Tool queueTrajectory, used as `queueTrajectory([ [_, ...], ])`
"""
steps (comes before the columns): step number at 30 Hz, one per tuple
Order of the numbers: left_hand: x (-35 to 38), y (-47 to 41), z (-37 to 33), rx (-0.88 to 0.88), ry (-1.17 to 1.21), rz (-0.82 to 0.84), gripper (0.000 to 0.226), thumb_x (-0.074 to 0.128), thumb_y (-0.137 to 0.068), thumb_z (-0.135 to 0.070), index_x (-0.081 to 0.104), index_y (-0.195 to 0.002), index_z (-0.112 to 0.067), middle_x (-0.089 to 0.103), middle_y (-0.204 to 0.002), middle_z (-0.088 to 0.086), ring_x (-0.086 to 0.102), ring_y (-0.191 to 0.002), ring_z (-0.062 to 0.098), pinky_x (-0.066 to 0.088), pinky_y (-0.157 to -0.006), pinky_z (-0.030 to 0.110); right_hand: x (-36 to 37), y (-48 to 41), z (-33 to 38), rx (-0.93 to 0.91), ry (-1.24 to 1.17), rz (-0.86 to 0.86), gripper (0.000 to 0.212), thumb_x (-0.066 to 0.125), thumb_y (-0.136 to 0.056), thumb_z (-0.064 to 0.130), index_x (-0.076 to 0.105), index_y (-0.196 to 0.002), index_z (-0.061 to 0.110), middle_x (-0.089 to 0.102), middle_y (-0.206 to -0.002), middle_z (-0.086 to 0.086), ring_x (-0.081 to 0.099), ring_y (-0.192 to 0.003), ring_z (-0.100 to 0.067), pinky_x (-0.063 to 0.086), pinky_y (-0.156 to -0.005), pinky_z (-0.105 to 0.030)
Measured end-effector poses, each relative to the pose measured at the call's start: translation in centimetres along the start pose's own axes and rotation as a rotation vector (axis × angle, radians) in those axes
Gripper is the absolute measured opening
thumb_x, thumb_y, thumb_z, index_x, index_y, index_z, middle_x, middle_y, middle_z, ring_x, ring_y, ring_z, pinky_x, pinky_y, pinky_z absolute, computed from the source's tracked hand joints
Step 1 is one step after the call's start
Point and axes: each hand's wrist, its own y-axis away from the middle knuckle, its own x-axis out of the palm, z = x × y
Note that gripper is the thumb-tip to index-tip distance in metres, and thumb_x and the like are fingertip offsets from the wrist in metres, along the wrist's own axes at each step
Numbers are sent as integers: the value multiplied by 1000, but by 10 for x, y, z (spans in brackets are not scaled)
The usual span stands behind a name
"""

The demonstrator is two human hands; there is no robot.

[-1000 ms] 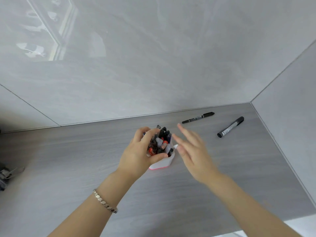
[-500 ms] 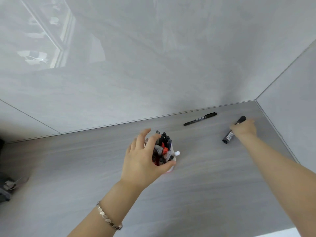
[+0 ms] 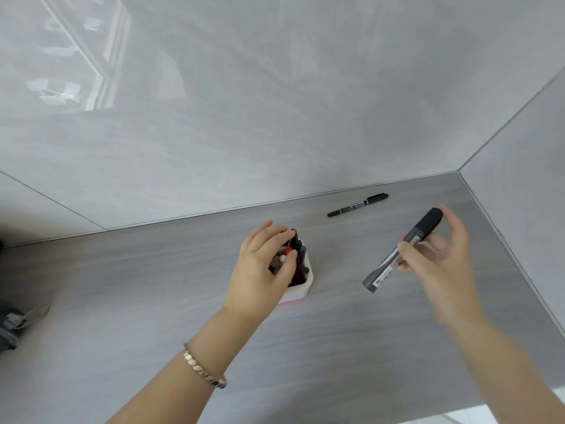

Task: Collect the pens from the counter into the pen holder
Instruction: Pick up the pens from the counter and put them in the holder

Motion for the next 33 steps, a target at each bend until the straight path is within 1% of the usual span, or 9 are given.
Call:
queueTrajectory([
  [4, -3, 2, 5, 40, 33, 44, 34, 52, -85, -24, 61, -115, -13, 48, -119, -15, 27, -128, 1, 13, -102, -4, 19, 30, 5, -148, -141, 58, 72, 57, -79, -20, 38, -113, 41, 66, -77, 2, 60, -64, -10, 58, -61, -20],
  [11, -3, 2, 5, 30, 21, 54, 34, 52, -87, -22, 58, -118, -11, 48, -121, -11, 28, -130, 10, 10, -101, -5, 67, 42, -22, -395, -63, 184, 88, 67, -72, -16, 43, -104, 63, 69, -92, 13, 66, -84, -4, 56, -71, -18],
  [14, -5, 3, 5, 37, 57, 66, 35, 52, -88, -25, 57, -120, -12, 44, -126, -14, 24, -133, 8, 9, -103, -4, 78, 40, -33, -396, -33, 218, 90, 65, -75, -17, 43, -103, 66, 65, -95, 8, 66, -88, -17, 58, -75, -28],
  [16, -7, 5, 7, 28, 105, 84, 43, 48, -85, -38, 52, -124, -20, 34, -133, -21, 16, -138, 4, 7, -105, -2, 82, 41, -40, -427, -5, 252, 89, 65, -77, -14, 42, -106, 67, 63, -99, 3, 66, -88, -12, 57, -77, -24],
  [21, -14, 16, 19, 15, 108, 216, 76, 61, -64, -54, 26, -131, -42, 7, -144, -29, 8, -136, -10, 13, -103, -3, 77, 34, -41, -567, 250, 273, 49, 64, -78, 28, 42, -116, 51, 68, -104, 2, 66, -90, -11, 52, -85, -26],
  [24, -18, 14, 20, 43, 59, 266, 91, 78, -58, -37, 21, -129, -44, 5, -142, -29, 14, -123, -25, 28, -95, 0, 85, 28, -28, -710, 464, 443, 37, 56, -78, 34, 47, -114, 34, 70, -99, 6, 59, -87, -5, 49, -79, -20],
  [27, -20, 10, 18, 9, 1, 257, 93, 82, -62, -18, 20, -126, -43, 10, -139, -27, 18, -116, -27, 37, -88, 15, 90, 14, -24, -889, 575, 338, 25, 59, -80, 30, 54, -103, 22, 71, -89, -9, 56, -81, -10, 48, -67, -23],
  [30, -21, 8, 19, 32, 19, 239, 90, 82, -57, -35, 27, -128, -43, 20, -136, -23, 21, -114, -29, 36, -87, 14, 82, 14, -33, -904, 482, 277, 17, 59, -86, 29, 59, -99, 17, 69, -87, -12, 57, -78, -9, 50, -70, -19],
  [33, -22, 5, 19, 17, 13, 230, 85, 65, -49, -61, 30, -125, -43, 26, -133, -20, 29, -114, -16, 41, -88, 21, 82, 29, -39, -867, 460, 323, 21, 54, -90, 31, 62, -100, 14, 69, -87, -11, 59, -81, -10, 50, -75, -19],
])
